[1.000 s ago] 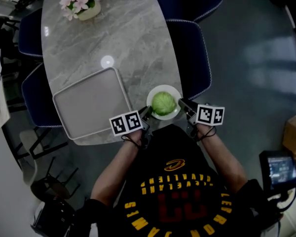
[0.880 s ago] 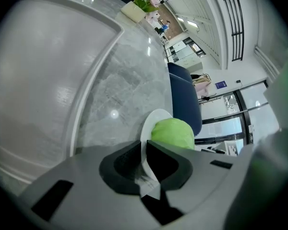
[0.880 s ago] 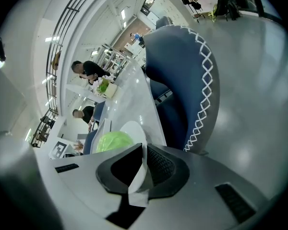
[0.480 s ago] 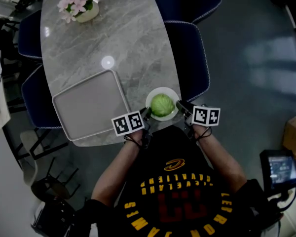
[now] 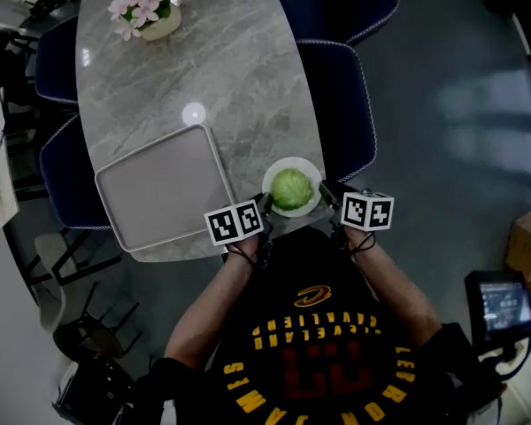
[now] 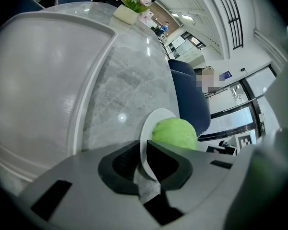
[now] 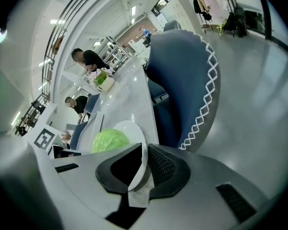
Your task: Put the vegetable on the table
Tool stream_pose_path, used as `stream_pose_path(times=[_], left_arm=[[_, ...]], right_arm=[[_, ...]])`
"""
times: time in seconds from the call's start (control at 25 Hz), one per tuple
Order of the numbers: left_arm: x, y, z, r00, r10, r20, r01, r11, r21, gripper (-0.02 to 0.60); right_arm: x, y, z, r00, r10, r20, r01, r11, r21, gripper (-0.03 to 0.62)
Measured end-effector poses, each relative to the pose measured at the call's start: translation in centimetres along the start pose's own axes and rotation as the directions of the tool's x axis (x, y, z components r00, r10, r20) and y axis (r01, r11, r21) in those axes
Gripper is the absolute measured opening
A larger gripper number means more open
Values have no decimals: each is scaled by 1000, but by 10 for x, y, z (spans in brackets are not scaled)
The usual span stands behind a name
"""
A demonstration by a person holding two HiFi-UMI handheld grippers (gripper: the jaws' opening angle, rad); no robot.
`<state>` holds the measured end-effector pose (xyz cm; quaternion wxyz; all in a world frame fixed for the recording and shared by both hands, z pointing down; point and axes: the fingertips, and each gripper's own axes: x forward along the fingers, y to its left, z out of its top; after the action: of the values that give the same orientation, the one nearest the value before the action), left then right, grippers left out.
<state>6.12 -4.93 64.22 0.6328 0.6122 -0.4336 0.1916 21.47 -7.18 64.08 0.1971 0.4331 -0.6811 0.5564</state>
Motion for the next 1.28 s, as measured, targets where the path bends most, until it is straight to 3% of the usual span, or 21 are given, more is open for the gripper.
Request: stream_pose_path(times=[0.24,0.44,0.76,1.0,1.2,1.28], left_arm=[[-6,0,7,1000,16,24,-17,999,30,34],[-27,-21,16,997,-32,64,26,996,87,34],[-94,-67,43,977,-108,182,55,960,274,34],[-152,-94,66,935,-217,280,77,896,438,34],[-210,-112,90,878,-311,364,54,820,570,32],[-233,-120,98,854,-351,384,46,786,616,32]], right_arm=[[-7,8,23,998,-9,63,13,998,-60,38],[-20,41,37,992,21,124,-2,988,-154,38],[-48,116,53,970,112,215,-40,949,-311,38],[-70,197,65,927,245,282,-93,883,-461,37],[-90,269,72,875,354,330,-100,800,-592,37],[-99,292,74,853,386,352,-97,779,-619,5]])
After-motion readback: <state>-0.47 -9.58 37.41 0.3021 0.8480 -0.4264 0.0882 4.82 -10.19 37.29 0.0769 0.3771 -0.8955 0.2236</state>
